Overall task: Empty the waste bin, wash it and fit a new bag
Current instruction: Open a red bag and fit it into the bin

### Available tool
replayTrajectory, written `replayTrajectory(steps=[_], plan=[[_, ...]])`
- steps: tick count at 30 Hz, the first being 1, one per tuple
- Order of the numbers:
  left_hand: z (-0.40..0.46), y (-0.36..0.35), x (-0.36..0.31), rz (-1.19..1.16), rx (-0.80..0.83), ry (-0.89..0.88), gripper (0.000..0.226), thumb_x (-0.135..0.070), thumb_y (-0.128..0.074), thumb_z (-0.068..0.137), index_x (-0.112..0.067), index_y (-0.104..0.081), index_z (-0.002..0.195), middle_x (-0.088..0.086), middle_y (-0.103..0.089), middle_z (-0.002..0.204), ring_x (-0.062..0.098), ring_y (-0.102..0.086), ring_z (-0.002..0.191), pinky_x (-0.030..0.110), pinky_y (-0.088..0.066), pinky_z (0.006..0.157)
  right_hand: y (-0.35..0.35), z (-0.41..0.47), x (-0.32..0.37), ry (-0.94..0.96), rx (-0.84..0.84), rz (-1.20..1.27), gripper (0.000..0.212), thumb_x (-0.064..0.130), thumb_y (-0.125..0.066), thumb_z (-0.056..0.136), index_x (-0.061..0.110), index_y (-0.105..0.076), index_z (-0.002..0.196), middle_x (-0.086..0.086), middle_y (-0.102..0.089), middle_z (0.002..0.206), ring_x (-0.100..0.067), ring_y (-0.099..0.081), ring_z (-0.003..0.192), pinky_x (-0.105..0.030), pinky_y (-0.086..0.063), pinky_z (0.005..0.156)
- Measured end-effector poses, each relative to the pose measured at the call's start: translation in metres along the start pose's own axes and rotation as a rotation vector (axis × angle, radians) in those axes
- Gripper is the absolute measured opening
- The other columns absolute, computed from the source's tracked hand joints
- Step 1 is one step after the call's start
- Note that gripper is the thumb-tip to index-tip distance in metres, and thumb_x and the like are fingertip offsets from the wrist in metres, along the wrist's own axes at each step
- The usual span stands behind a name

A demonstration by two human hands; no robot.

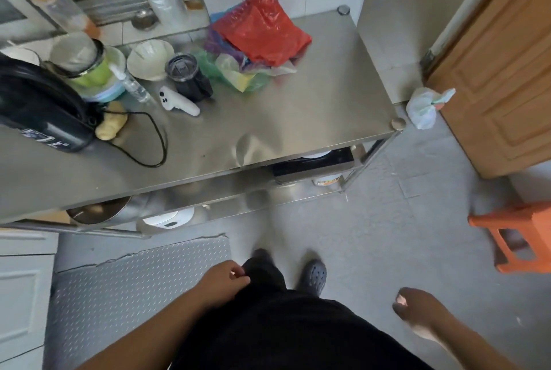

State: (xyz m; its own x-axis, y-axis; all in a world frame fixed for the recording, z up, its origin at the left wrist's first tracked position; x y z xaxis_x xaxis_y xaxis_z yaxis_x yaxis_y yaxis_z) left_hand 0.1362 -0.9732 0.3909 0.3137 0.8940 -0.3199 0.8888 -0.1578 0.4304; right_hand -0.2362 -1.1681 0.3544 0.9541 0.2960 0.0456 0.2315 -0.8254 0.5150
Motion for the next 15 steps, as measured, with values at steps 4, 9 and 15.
replayTrajectory(steps=[4, 9, 15], plan=[[0.01, 0.018, 0.023, -0.088, -0.047, 0.103, 0.018, -0.031, -0.063, 0.092, -0.015, -0.067, 0.099, 0.003, -0.069, 0.101, 0.016, -0.06, 0.08, 0.03, -0.049, 0.074, 0.05, 0.026, 0.059, 0.098, -0.007, -0.013, 0.027, 0.036, -0.041, 0.099, 0.021, -0.06, 0.111, 0.003, -0.064, 0.114, -0.015, -0.058, 0.104, -0.028, -0.049, 0.089], [0.039, 0.048, 0.053, -0.229, -0.028, 0.231, 0.016, -0.018, -0.06, 0.091, -0.002, -0.062, 0.088, 0.011, -0.068, 0.085, 0.022, -0.056, 0.064, 0.023, -0.042, 0.056, 0.088, 0.052, 0.136, 0.233, -0.004, -0.082, 0.018, 0.033, -0.039, 0.097, 0.023, -0.052, 0.092, 0.004, -0.061, 0.101, -0.015, -0.055, 0.091, -0.026, -0.04, 0.071], [0.102, 0.111, 0.029, -0.219, -0.003, 0.212, 0.014, -0.013, -0.056, 0.092, -0.008, -0.054, 0.079, 0.014, -0.056, 0.075, 0.022, -0.05, 0.058, 0.023, -0.036, 0.052, 0.119, 0.078, 0.193, 0.278, 0.116, -0.212, 0.023, 0.037, -0.046, 0.095, 0.02, -0.06, 0.1, 0.0, -0.065, 0.109, -0.021, -0.061, 0.105, -0.029, -0.048, 0.086]])
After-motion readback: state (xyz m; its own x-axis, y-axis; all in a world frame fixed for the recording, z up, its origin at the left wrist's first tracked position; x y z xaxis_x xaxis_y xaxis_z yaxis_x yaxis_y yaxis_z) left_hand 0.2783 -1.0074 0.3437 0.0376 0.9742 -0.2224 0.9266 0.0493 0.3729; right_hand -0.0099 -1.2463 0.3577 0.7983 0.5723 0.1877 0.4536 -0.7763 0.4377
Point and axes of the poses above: each hand's wrist, its own z-axis towards the middle knuckle, its own y-axis out of the back of the hand, x = y × z, the point moved 7 cm from there along z, towards the middle knuckle
